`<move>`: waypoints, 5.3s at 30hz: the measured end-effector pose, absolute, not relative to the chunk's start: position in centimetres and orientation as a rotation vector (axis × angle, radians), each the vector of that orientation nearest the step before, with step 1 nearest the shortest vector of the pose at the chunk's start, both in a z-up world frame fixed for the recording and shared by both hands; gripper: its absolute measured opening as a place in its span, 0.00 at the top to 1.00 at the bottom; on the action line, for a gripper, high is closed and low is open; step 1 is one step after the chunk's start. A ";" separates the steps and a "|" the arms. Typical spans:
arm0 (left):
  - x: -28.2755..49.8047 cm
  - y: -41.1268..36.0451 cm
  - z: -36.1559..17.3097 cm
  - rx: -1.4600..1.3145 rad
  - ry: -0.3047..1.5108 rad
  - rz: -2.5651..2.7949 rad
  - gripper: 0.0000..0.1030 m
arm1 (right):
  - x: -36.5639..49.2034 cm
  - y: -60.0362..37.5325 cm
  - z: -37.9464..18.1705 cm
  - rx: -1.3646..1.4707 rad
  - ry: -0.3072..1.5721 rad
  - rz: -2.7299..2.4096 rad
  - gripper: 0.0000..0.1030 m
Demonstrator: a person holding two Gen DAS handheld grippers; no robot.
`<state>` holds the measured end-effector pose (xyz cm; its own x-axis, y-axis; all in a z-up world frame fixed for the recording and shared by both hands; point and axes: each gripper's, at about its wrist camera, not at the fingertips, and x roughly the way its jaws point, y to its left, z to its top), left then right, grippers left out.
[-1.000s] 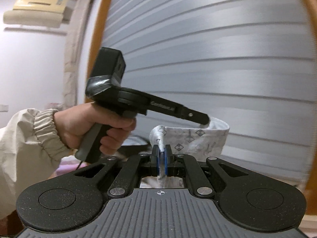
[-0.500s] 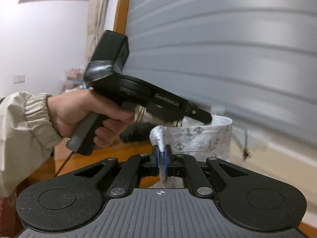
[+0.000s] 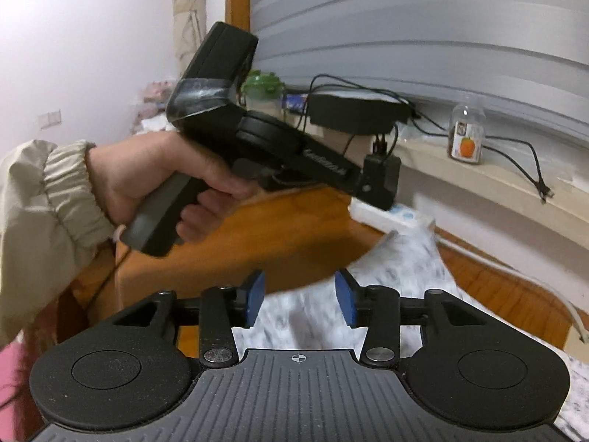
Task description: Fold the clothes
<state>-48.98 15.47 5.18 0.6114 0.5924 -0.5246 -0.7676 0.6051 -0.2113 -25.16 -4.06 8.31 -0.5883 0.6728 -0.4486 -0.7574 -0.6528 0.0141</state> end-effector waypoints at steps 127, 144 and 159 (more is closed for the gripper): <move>-5.9 4.7 3.2 -0.136 0.754 0.173 0.84 | -2.4 -20.4 -0.6 -0.479 0.248 1.764 0.69; -7.6 7.6 6.1 -0.160 0.513 0.392 1.00 | -2.5 -20.8 -0.3 -0.479 0.267 1.787 0.69; -8.4 0.3 3.8 0.014 0.711 0.173 0.42 | -2.3 -20.8 -0.3 -0.451 0.278 1.792 0.68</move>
<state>-8.38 0.31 3.80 0.7440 0.1622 -0.6483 -0.1530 0.9857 0.0711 -2.32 -20.77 -0.31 -0.2180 0.8704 -0.4415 -0.9633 -0.2645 -0.0458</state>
